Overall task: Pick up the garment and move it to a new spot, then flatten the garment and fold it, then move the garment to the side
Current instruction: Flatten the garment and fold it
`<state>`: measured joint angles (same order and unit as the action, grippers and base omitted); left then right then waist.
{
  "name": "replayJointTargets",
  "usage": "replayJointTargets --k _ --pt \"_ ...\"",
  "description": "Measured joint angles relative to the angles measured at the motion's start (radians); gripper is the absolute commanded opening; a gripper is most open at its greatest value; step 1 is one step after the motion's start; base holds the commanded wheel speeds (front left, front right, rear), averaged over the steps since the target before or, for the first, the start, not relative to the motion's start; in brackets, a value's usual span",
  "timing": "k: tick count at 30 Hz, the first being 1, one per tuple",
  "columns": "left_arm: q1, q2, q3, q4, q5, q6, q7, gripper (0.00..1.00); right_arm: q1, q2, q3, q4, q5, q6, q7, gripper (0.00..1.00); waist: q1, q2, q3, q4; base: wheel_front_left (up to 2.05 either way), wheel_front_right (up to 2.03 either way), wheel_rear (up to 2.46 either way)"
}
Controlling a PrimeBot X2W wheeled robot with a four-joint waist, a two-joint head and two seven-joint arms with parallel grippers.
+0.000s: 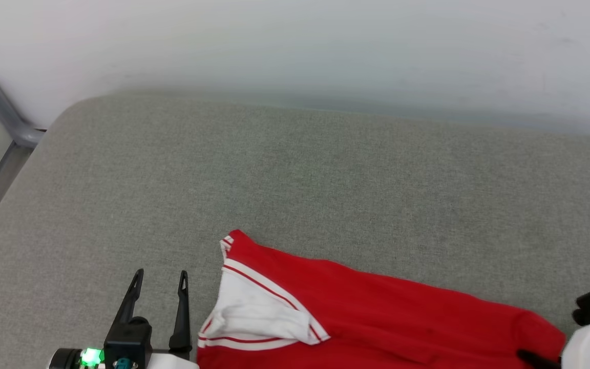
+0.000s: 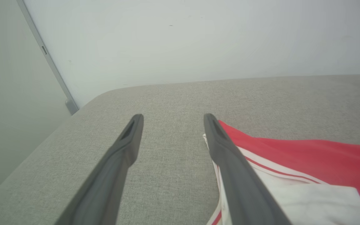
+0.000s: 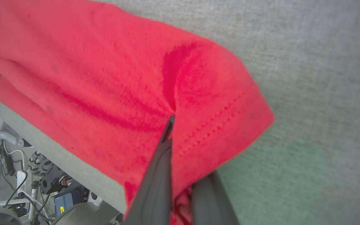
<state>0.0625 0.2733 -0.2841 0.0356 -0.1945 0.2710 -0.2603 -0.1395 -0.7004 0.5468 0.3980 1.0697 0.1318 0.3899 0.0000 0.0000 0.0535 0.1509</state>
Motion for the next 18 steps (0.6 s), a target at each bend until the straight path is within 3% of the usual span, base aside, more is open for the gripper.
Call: replayJointTargets --k 13,18 --pt "0.052 -0.044 0.067 0.002 0.087 -0.063 -0.001 1.0 -0.026 -0.151 -0.053 0.174 0.01 0.0 -0.014 0.0 0.0 0.0001 -0.052 -0.024 0.0 0.0 0.0" --pt "0.058 -0.061 0.079 0.004 0.104 -0.082 -0.001 1.0 -0.041 -0.168 -0.065 0.199 0.018 0.0 -0.005 0.0 0.0 0.0001 -0.062 -0.034 0.0 0.0 0.0"
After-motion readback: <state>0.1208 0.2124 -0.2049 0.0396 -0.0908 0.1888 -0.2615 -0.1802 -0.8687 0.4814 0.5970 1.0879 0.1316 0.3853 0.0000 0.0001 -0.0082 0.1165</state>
